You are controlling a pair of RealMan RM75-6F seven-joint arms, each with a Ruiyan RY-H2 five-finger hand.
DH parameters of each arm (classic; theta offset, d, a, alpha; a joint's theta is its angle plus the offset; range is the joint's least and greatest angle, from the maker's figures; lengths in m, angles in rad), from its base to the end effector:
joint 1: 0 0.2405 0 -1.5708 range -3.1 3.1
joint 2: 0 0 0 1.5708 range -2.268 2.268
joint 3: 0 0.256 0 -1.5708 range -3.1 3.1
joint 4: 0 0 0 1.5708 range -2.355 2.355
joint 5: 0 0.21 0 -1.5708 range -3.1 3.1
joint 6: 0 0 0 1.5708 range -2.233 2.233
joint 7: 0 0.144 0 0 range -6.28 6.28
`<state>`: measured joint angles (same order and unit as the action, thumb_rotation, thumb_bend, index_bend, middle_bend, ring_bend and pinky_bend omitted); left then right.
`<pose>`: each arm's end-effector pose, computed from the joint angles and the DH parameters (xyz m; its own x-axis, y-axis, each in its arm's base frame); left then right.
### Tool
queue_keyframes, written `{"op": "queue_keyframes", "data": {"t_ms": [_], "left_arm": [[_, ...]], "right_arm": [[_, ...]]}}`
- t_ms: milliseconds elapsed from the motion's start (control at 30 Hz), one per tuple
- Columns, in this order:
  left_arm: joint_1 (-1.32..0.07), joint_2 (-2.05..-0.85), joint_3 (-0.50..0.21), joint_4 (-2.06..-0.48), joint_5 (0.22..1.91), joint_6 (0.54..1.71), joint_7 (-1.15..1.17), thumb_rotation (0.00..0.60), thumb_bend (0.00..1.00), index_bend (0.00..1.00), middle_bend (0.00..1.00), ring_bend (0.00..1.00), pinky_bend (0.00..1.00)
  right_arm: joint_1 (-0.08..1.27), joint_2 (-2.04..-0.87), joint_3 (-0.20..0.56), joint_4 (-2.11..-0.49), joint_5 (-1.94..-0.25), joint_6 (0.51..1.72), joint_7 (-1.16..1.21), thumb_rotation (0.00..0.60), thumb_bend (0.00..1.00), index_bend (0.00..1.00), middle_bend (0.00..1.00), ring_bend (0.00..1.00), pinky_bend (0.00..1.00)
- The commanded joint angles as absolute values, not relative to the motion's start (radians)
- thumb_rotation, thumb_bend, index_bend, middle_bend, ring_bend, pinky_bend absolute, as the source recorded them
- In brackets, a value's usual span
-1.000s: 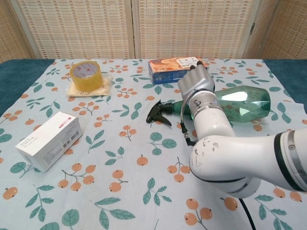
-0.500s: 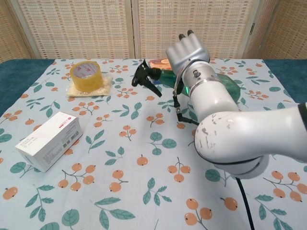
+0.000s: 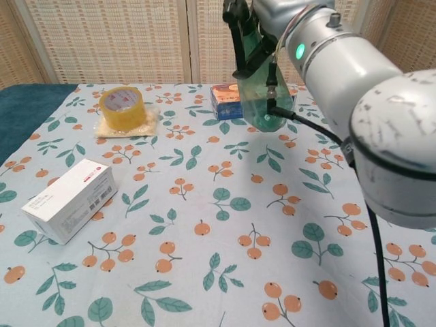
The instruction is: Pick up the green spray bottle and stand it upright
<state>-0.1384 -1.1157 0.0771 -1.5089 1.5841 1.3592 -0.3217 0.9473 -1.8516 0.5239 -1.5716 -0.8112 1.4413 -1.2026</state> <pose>-0.3313 0.1692 0.1342 0.2141 0.2485 0.9447 0.9768 -0.0625 -0.2050 -0.0094 -0.3625 0.0019 0.5868 0.1193 0.8009 -0.7984 -0.0797 0.5968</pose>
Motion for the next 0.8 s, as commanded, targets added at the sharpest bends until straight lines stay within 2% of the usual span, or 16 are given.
{"op": "queue_keyframes", "data": {"t_ms": [33,133,267,500,667,800], "left_arm": [[-0.138,-1.115,0.078,-1.509,1.584,1.358,-0.322,0.6,0.26,0.0,0.0,0.0,0.17],[-0.14,-1.115,0.078,-1.509,1.584,1.356,-0.322,0.6,0.26,0.0,0.0,0.0,0.17],[-0.14,-1.116,0.078,-1.508,1.586,1.356,-0.321,0.6,0.26,0.0,0.0,0.0,0.17],[-0.144,-1.113,0.087,-1.509,1.603,1.352,-0.321,0.6,0.26,0.0,0.0,0.0,0.17],[-0.148,-1.112,0.094,-1.503,1.615,1.348,-0.329,0.6,0.26,0.0,0.0,0.0,0.16],[-0.15,-1.112,0.095,-1.501,1.616,1.346,-0.339,0.6,0.26,0.0,0.0,0.0,0.16]], "right_arm": [[0.896,-1.822,0.553,-1.656,-0.758,1.473,-1.117,0.6,0.06,0.87,0.31,0.03,0.0],[0.856,-1.814,0.59,-1.721,-0.694,1.479,-1.022,0.6,0.07,0.87,0.32,0.04,0.0],[0.835,-1.8,0.594,-1.734,-0.673,1.477,-0.976,0.6,0.08,0.88,0.32,0.04,0.0],[0.819,-1.771,0.563,-1.669,-0.628,1.448,-0.93,0.6,0.08,0.88,0.33,0.04,0.0],[0.827,-1.777,0.602,-1.659,-0.536,1.434,-0.898,0.6,0.08,0.88,0.33,0.04,0.0],[0.843,-1.781,0.606,-1.63,-0.512,1.434,-0.888,0.6,0.09,0.88,0.33,0.04,0.0]]}}
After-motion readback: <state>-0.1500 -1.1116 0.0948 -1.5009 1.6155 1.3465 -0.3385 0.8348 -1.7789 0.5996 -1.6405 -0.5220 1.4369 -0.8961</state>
